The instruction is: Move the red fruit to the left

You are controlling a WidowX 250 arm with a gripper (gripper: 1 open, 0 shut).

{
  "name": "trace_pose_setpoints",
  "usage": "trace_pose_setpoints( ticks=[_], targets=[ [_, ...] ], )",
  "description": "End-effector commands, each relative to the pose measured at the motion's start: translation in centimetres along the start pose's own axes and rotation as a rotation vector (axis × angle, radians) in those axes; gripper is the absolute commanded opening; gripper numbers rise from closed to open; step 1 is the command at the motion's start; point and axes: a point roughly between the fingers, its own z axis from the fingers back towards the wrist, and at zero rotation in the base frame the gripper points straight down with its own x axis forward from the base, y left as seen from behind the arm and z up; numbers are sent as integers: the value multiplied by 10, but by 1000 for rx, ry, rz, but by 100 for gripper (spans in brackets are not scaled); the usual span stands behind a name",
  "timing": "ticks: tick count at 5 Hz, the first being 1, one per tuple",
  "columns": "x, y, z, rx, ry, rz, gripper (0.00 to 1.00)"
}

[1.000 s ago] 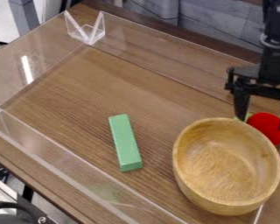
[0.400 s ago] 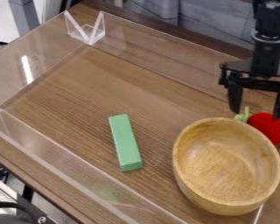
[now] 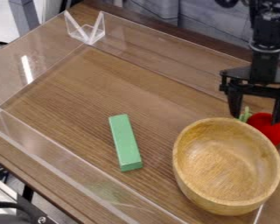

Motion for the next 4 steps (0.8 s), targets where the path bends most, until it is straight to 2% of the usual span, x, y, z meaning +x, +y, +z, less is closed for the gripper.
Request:
trace_pose_setpoints(
  ticks=[1, 2, 4],
  targets=[
    [7, -14, 11, -24, -41, -15, 100],
    [12, -20, 11, -21, -43, -23, 100],
    [23, -14, 5, -15, -50, -9, 100]
  ],
)
